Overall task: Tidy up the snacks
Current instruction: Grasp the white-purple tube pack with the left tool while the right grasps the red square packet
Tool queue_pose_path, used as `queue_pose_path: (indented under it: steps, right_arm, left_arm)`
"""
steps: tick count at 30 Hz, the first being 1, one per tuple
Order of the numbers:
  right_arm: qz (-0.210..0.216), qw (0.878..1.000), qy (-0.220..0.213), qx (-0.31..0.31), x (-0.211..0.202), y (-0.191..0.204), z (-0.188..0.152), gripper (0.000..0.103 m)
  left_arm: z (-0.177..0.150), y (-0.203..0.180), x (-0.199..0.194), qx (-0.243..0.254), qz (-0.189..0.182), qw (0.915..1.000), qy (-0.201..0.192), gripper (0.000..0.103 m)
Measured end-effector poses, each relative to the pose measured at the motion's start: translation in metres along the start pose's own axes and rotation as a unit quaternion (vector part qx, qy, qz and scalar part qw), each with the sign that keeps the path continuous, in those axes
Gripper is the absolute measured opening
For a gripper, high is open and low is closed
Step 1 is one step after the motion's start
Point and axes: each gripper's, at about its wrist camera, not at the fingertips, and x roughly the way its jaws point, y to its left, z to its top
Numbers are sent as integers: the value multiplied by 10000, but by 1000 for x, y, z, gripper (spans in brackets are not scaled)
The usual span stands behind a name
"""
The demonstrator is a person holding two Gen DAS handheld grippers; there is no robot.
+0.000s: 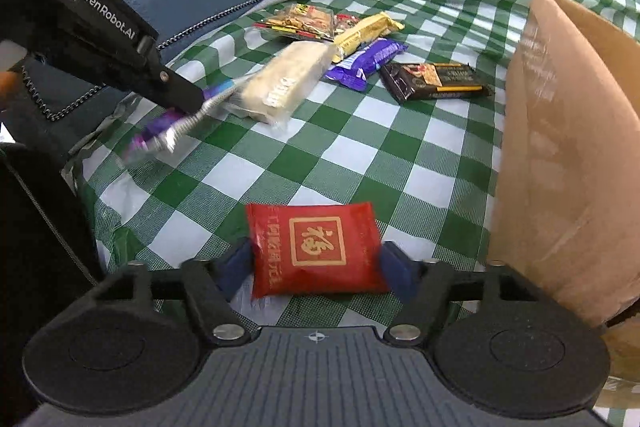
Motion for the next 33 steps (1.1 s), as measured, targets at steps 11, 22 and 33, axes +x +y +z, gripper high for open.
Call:
queue_pose_path:
  steps: [11,22,33]
  right_arm:
    - [-65,9998,-184,-95,-16,-2,2,58]
    - [7,9996,85,254,-4,-8,-2,72]
    - [-36,9999,47,114,-4,-5,-2,66]
  left_arm:
    - [6,8,20,-386,356,9980,361,35]
    - [6,7,22,-347,563,9971,374,41]
    - [4,-15,31,338,877,9946,433,49]
